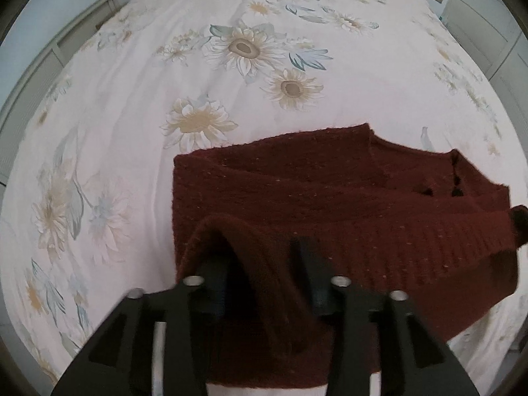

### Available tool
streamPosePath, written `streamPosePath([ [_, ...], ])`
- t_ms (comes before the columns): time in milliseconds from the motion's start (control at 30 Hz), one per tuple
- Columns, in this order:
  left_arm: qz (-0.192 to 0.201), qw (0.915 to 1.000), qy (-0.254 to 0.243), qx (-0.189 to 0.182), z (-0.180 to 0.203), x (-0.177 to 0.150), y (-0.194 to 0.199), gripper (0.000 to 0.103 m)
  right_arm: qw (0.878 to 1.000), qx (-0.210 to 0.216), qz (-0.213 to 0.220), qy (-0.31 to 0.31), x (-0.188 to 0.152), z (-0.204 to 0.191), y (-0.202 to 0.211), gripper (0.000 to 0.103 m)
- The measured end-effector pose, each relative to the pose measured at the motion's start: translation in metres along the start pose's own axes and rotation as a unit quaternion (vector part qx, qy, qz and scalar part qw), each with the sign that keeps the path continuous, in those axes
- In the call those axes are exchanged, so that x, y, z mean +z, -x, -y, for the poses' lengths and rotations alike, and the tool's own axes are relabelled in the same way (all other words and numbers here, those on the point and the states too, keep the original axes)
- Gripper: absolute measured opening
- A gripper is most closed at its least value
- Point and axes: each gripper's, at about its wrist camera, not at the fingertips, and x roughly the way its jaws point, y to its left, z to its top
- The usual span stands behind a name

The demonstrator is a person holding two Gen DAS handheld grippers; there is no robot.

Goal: Fold small clothes

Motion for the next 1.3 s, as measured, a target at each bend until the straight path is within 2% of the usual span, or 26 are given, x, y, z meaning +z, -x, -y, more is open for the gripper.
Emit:
streamPosePath([
  [33, 0.005, 1.0000, 0.002, -0.007, 0.001, 0.000, 0.005, 0.051, 1.000, -0.004, 0.008, 0.008, 0.000, -0.003, 0.006, 0.067],
  [67, 0.013, 0.9998, 0.001, -0.012, 0.003, 0.000, 0.012, 0.055, 1.000, -0.009, 0.018, 0.020, 0.000, -0.007, 0.013, 0.073],
  [100, 0.025, 0.9996, -0.004, -0.014, 0.006, -0.001, 0.020, 0.064, 0.999, -0.013, 0.024, 0.029, 0.000, -0.011, 0.019, 0.080],
  [133, 0.034, 0.9993, -0.008, -0.016, 0.010, -0.002, 0.026, 0.075, 0.999, -0.014, 0.031, 0.039, -0.001, -0.015, 0.025, 0.081],
  [200, 0.048, 0.9983, -0.019, -0.028, 0.019, -0.004, 0.038, 0.087, 0.998, -0.010, 0.041, 0.053, -0.004, -0.024, 0.034, 0.082],
  [333, 0.080, 0.9953, -0.044, -0.031, 0.040, -0.010, 0.053, 0.102, 0.995, -0.004, 0.050, 0.082, -0.015, -0.048, 0.043, 0.089],
  [400, 0.088, 0.9937, -0.062, -0.032, 0.053, -0.014, 0.055, 0.102, 0.993, -0.018, 0.056, 0.105, -0.023, -0.062, 0.043, 0.103],
  [500, 0.089, 0.9922, -0.082, -0.029, 0.067, -0.022, 0.051, 0.102, 0.989, -0.019, 0.061, 0.137, -0.038, -0.083, 0.039, 0.103],
  [700, 0.098, 0.9890, -0.107, -0.029, 0.079, -0.046, 0.024, 0.102, 0.986, -0.011, 0.052, 0.159, -0.073, -0.108, 0.011, 0.103],
  [800, 0.075, 0.9902, -0.117, -0.014, 0.078, -0.060, 0.001, 0.102, 0.985, -0.015, 0.034, 0.169, -0.094, -0.111, -0.010, 0.103],
  [900, 0.046, 0.9926, -0.112, -0.001, 0.067, -0.071, -0.023, 0.102, 0.986, -0.023, 0.016, 0.167, -0.110, -0.103, -0.031, 0.103],
  [967, 0.054, 0.9929, -0.105, -0.010, 0.055, -0.075, -0.027, 0.102, 0.987, -0.016, 0.028, 0.158, -0.115, -0.094, -0.034, 0.103],
  [1033, 0.063, 0.9930, -0.099, -0.013, 0.044, -0.076, -0.026, 0.102, 0.987, -0.026, 0.039, 0.155, -0.115, -0.085, -0.032, 0.103],
  [1100, 0.072, 0.9931, -0.093, -0.006, 0.029, -0.077, -0.026, 0.102, 0.988, -0.037, 0.039, 0.142, -0.112, -0.069, -0.032, 0.103],
  [1167, 0.072, 0.9936, -0.085, -0.020, 0.017, -0.079, -0.029, 0.102, 0.992, -0.028, 0.033, 0.115, -0.109, -0.049, -0.032, 0.103],
  [1300, 0.080, 0.9926, -0.091, -0.012, 0.020, -0.085, -0.029, 0.102, 0.994, -0.018, 0.043, 0.104, -0.113, -0.028, -0.029, 0.103],
])
